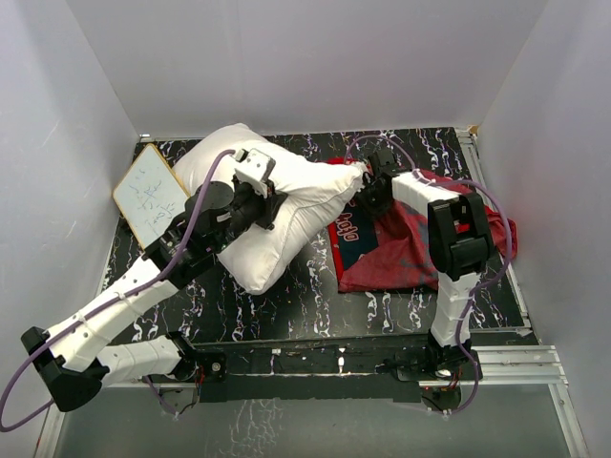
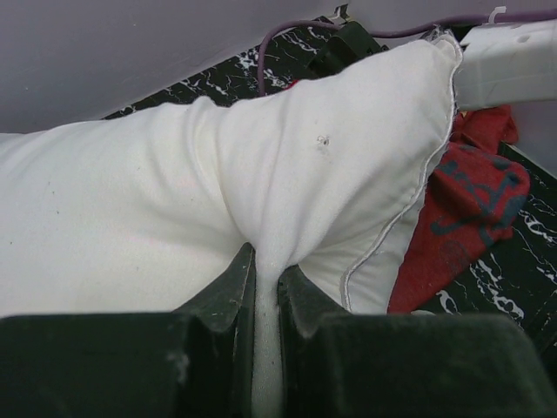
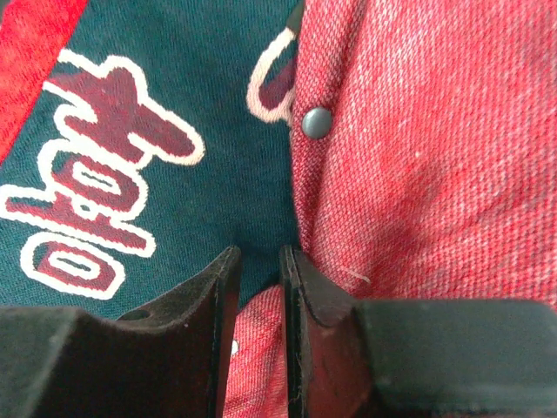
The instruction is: Put the pillow into the pillowcase
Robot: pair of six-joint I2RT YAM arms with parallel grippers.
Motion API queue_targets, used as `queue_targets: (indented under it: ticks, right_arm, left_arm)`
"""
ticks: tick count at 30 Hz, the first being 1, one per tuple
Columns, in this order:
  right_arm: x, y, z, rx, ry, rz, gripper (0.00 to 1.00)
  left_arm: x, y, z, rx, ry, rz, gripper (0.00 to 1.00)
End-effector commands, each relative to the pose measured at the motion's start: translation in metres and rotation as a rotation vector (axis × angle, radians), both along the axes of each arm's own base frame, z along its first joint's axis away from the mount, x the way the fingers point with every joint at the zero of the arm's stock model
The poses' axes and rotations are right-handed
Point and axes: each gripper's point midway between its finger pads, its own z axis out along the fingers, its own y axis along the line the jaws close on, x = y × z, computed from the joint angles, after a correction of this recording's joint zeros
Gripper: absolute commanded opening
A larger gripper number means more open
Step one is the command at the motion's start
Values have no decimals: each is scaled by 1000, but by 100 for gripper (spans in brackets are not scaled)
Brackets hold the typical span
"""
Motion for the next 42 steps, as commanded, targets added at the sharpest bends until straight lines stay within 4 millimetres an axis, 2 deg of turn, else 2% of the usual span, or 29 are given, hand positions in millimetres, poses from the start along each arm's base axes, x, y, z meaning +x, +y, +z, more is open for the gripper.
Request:
queue_targets:
  ticks: [1,6,11,21,33,42]
  right_arm:
    - [9,-7,33,-16,-114,-20,28]
    - [5,-5,49,4,-153,-2,28]
    - [0,-2,54,26,-168,8,28]
    - [7,-4,26,2,-100,-15,29]
    - [13,-20,23,-29,-124,-73,30]
    - [30,-18,16,-35,-121,-85,31]
  left_arm:
    - [-9,12,50,-147,-102,16,0]
    - [-11,14,47,-155,-89,21,0]
    - [-13,14,41,-167,-71,20,0]
    - [-16,16,33,-181,-43,24,0]
    - [-20,18,24,-211,-20,29,0]
    - [-19,14,20,-199,-10,19,0]
